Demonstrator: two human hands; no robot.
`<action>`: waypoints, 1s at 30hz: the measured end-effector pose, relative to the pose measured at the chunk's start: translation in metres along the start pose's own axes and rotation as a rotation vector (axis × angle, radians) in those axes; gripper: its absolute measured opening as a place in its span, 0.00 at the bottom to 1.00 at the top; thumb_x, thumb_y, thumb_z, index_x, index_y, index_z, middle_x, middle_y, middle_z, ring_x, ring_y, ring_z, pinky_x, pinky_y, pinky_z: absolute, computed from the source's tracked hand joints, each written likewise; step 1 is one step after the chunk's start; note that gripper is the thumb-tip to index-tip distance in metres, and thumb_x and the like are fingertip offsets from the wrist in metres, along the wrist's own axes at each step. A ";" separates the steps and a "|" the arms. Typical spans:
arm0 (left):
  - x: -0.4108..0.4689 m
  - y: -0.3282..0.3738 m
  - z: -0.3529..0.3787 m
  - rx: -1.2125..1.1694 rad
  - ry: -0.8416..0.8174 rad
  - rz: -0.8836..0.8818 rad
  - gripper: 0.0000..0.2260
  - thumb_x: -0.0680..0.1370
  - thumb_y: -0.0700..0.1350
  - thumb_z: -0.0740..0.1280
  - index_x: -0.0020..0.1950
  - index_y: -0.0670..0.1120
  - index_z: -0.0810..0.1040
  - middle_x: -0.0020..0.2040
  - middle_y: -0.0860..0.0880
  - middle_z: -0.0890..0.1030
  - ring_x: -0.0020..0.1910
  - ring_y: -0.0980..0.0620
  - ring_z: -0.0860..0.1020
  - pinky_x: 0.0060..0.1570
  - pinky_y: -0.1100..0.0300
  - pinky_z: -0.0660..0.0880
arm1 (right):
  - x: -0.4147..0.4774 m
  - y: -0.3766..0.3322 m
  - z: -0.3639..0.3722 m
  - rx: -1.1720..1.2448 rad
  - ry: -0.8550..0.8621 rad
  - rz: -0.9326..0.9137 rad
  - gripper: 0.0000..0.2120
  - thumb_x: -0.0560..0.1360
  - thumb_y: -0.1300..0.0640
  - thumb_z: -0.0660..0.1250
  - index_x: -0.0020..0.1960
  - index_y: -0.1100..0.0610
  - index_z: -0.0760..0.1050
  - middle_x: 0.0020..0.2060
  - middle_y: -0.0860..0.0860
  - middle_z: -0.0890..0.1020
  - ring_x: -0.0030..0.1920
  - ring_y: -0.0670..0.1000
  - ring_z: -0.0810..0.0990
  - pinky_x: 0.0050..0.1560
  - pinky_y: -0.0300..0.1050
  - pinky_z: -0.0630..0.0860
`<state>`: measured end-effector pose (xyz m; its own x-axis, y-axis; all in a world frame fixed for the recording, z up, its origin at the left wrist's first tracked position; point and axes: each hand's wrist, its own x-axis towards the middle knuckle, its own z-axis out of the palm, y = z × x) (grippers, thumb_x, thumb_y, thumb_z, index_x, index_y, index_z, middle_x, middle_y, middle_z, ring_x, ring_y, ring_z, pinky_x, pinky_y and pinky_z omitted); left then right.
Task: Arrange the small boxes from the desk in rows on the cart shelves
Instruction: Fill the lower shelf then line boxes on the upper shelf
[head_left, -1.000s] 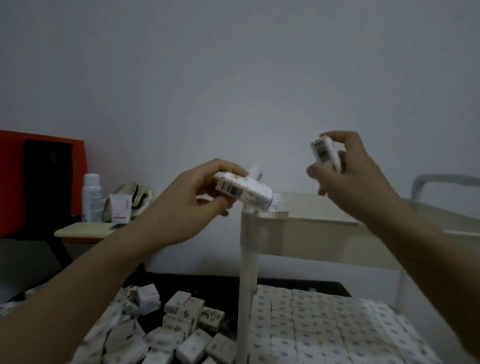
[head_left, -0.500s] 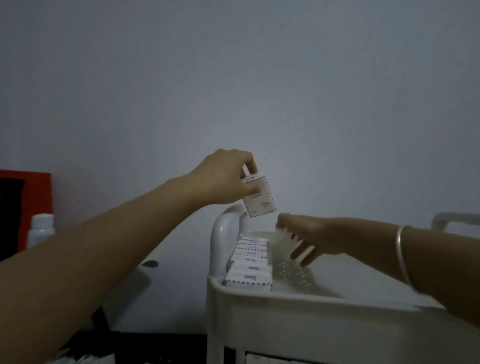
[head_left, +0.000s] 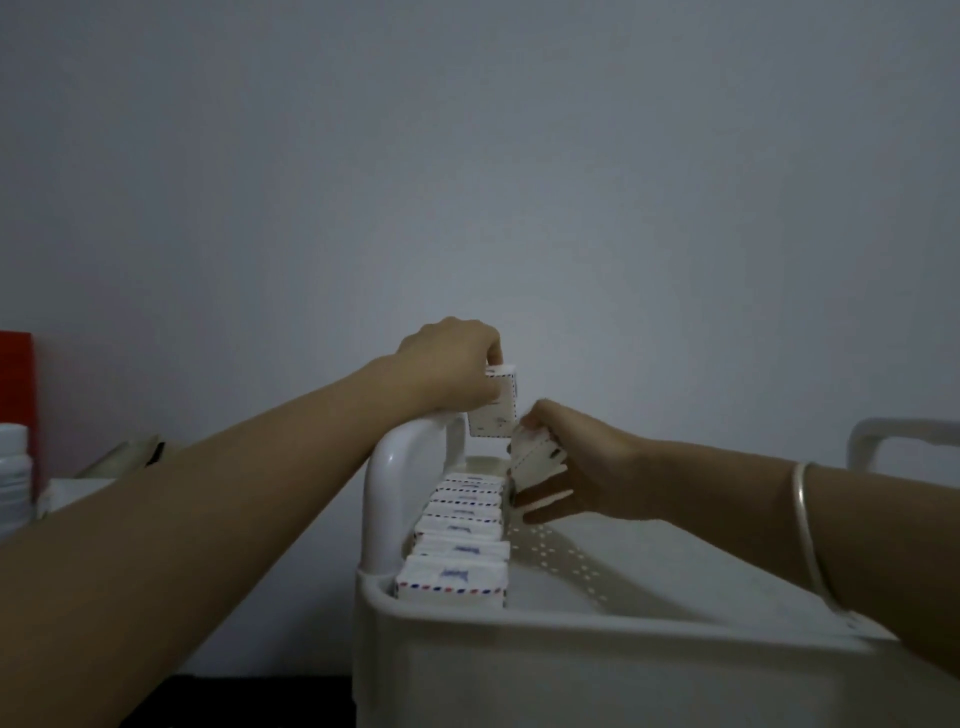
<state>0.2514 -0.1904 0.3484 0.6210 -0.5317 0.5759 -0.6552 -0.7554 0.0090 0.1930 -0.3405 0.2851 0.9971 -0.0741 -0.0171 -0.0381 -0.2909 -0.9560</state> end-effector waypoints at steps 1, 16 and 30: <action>0.000 -0.001 0.001 0.008 -0.009 0.005 0.10 0.76 0.46 0.68 0.57 0.51 0.77 0.56 0.50 0.79 0.53 0.49 0.76 0.48 0.55 0.73 | -0.002 -0.004 0.000 0.036 0.009 -0.024 0.20 0.77 0.48 0.56 0.58 0.61 0.74 0.57 0.65 0.80 0.54 0.64 0.82 0.58 0.57 0.79; 0.007 0.008 0.002 0.129 -0.427 0.035 0.13 0.74 0.47 0.73 0.57 0.51 0.79 0.51 0.53 0.79 0.48 0.53 0.75 0.40 0.62 0.70 | -0.011 -0.009 -0.007 0.156 -0.017 -0.048 0.19 0.77 0.50 0.57 0.56 0.64 0.74 0.49 0.65 0.83 0.51 0.64 0.83 0.53 0.54 0.80; 0.009 0.009 0.004 0.229 -0.566 0.016 0.15 0.74 0.46 0.72 0.61 0.48 0.81 0.59 0.51 0.81 0.57 0.50 0.78 0.59 0.55 0.75 | 0.018 0.006 -0.005 -0.330 0.313 -0.167 0.12 0.76 0.61 0.69 0.56 0.56 0.71 0.54 0.56 0.80 0.54 0.56 0.80 0.47 0.47 0.80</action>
<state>0.2522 -0.2034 0.3503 0.7853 -0.6172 0.0498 -0.5962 -0.7754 -0.2082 0.2105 -0.3487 0.2808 0.9254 -0.2697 0.2661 0.0515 -0.6063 -0.7935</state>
